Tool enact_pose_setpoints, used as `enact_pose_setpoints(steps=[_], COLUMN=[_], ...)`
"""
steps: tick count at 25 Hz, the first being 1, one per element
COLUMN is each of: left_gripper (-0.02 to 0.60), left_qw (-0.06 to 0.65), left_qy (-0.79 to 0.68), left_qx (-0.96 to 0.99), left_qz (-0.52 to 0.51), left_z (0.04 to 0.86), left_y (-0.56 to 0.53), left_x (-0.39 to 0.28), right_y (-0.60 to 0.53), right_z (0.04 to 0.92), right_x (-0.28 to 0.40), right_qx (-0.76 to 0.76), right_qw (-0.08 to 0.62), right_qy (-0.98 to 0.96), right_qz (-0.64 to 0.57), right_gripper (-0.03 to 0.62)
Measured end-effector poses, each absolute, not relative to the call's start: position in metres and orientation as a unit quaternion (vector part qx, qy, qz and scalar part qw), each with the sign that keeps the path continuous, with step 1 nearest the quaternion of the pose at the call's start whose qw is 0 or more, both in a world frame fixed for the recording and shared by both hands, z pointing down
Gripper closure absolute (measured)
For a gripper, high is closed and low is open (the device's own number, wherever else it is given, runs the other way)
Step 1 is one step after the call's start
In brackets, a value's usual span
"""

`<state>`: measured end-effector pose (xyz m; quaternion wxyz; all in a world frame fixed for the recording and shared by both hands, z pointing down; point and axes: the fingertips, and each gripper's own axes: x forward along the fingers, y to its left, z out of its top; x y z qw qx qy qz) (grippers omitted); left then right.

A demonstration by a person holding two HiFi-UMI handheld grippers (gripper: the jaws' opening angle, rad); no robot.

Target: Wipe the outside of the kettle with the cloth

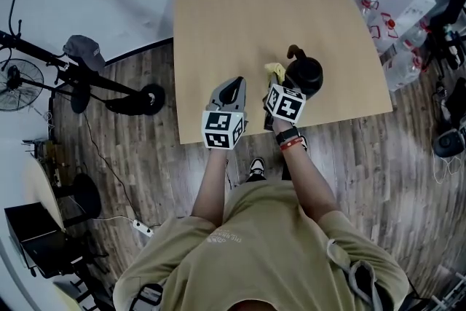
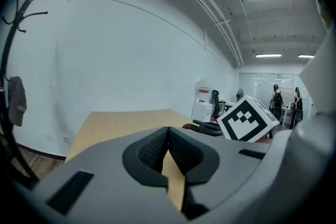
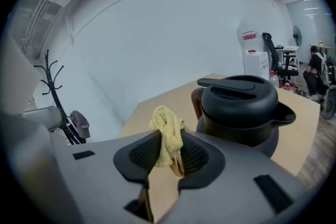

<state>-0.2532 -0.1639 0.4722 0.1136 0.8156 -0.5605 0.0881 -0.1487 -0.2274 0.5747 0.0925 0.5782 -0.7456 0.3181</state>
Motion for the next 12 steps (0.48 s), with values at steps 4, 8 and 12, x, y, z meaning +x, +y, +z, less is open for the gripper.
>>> enact_pose_setpoints(steps=[4,8,12], left_gripper=[0.557,0.557,0.557], left_qw=[0.119,0.118,0.119], left_qy=[-0.564,-0.561,-0.558], left_qx=[0.812,0.814,0.816], left_qz=[0.092,0.093,0.094], left_z=[0.48,0.479,0.481], left_y=[-0.163,-0.164,-0.165], left_x=[-0.261,-0.262,-0.257], right_y=[-0.237,-0.24,-0.238], right_z=[0.588,0.593,0.593], right_x=[-0.145,-0.147,-0.143], right_qx=[0.595,0.606,0.62], right_qw=[0.088,0.077,0.061], right_qy=[-0.725,-0.711,-0.695], right_qz=[0.335,0.348,0.358], right_gripper=[0.485,0.485,0.485])
